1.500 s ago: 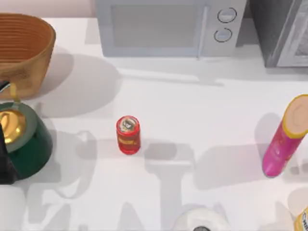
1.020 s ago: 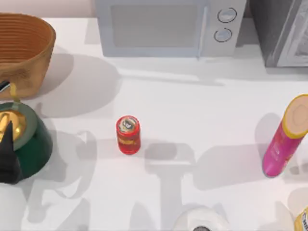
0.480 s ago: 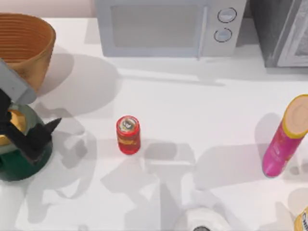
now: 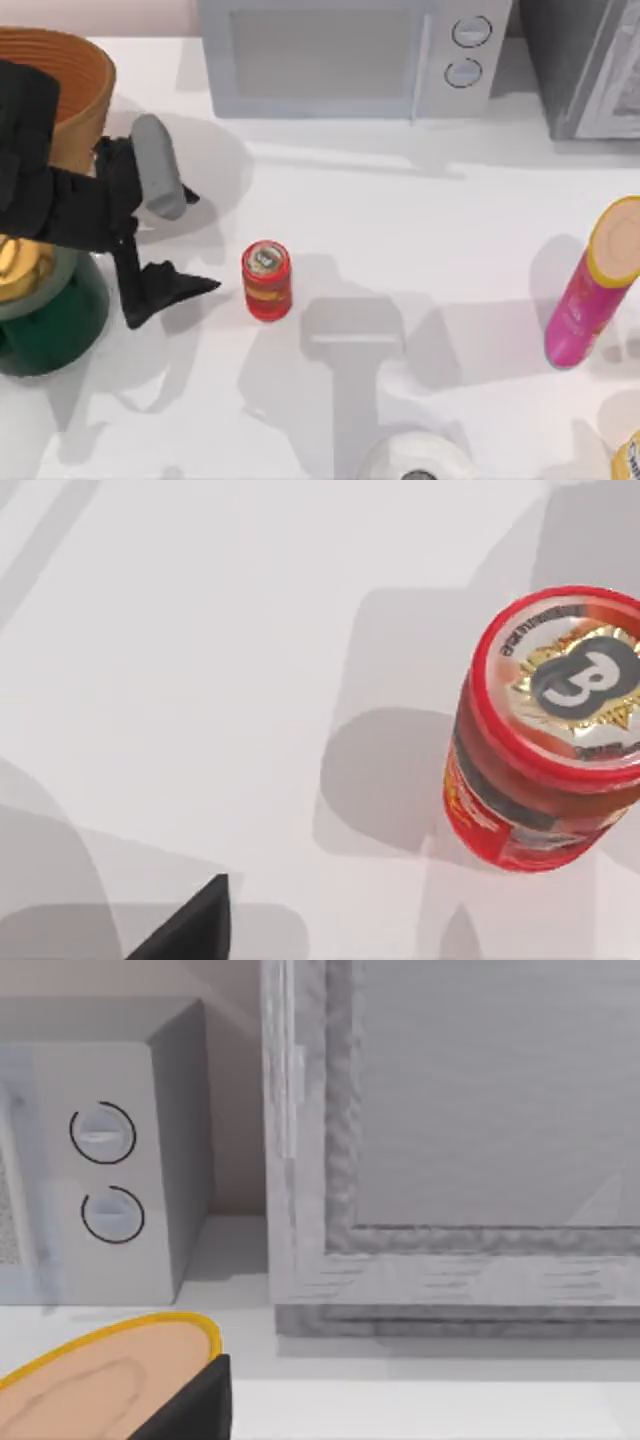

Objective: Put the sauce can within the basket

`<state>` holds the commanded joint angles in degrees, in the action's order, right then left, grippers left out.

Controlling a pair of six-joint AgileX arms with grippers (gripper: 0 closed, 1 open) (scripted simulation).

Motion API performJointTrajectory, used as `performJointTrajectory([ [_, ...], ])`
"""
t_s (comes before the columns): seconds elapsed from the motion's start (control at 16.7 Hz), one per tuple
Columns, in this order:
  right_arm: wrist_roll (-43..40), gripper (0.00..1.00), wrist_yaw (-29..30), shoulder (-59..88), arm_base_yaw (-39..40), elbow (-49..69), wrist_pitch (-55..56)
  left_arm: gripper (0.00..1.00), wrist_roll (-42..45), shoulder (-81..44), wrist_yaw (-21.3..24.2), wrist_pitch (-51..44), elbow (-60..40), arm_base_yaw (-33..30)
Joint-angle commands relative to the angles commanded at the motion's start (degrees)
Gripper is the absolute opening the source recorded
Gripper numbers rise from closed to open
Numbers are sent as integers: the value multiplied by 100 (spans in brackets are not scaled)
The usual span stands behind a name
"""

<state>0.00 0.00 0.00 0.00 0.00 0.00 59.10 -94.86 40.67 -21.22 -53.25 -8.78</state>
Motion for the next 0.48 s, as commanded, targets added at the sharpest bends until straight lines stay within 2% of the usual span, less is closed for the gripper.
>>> performJointTrajectory([
  [0.24,0,100,0,0,0,0,0,100,573,-901,542,-130,-323,-136],
  [0.48,0,100,0,0,0,0,0,100,628,-988,604,-147,-342,-138],
])
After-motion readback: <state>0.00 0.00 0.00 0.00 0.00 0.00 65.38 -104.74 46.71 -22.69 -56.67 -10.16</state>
